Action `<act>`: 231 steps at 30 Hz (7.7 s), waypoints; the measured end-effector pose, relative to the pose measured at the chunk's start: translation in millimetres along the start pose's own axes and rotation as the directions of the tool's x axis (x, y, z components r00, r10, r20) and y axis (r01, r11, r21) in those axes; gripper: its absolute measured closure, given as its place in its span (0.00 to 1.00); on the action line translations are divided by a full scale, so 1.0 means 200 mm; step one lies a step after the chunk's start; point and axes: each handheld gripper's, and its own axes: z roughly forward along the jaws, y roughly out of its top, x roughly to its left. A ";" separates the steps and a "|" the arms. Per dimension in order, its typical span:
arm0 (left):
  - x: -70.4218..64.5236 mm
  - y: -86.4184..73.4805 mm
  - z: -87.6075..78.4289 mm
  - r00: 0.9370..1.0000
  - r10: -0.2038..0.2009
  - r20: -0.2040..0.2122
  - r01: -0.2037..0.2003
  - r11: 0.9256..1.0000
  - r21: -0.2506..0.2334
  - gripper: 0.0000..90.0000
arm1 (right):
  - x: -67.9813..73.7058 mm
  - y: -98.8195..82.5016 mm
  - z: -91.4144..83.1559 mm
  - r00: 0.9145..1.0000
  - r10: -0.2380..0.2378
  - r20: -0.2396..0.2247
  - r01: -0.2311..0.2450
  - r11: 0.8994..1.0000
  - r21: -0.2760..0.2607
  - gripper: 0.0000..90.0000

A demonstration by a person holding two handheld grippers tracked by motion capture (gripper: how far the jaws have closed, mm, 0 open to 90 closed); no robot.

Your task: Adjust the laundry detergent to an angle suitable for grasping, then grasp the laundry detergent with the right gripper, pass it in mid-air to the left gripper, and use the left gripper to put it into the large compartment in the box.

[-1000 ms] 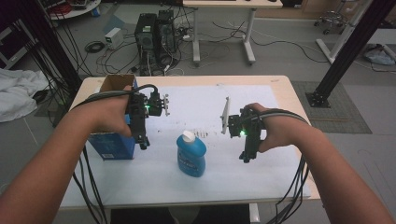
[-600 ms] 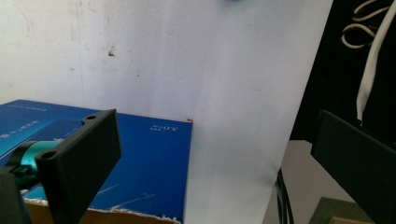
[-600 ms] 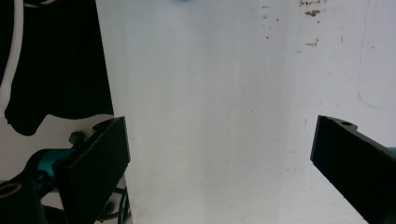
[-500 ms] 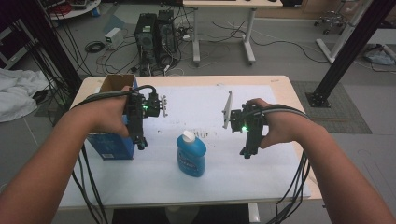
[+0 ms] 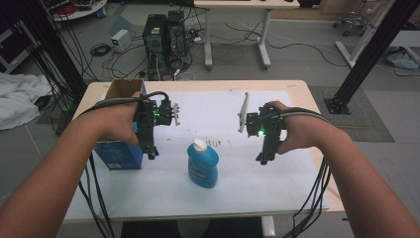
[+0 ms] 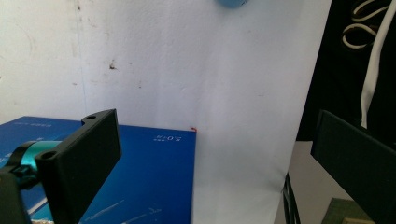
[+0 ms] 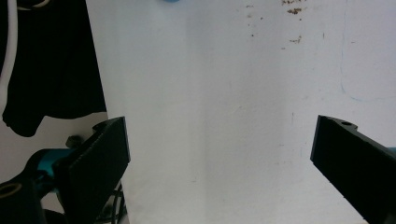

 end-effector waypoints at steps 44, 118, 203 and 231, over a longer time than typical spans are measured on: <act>-0.01 -0.01 0.06 0.998 0.058 -0.022 -0.059 0.995 -0.078 0.02 | 0.12 -0.11 0.10 0.988 0.154 -0.027 -0.156 0.951 -0.267 0.04; -0.04 -0.06 0.09 0.996 0.086 -0.016 -0.087 0.991 -0.101 0.02 | 0.25 0.17 0.78 0.958 0.270 -0.091 -0.243 0.609 -0.755 0.04; -0.05 -0.06 0.09 0.995 0.089 -0.035 -0.092 0.991 -0.098 0.02 | 0.30 0.20 0.75 0.969 0.245 -0.027 -0.148 0.492 -0.858 0.51; -0.13 0.09 -0.03 0.981 0.189 -0.042 -0.193 0.973 -0.127 0.02 | 0.29 0.23 0.68 0.984 0.177 -0.011 -0.104 0.530 -0.841 0.51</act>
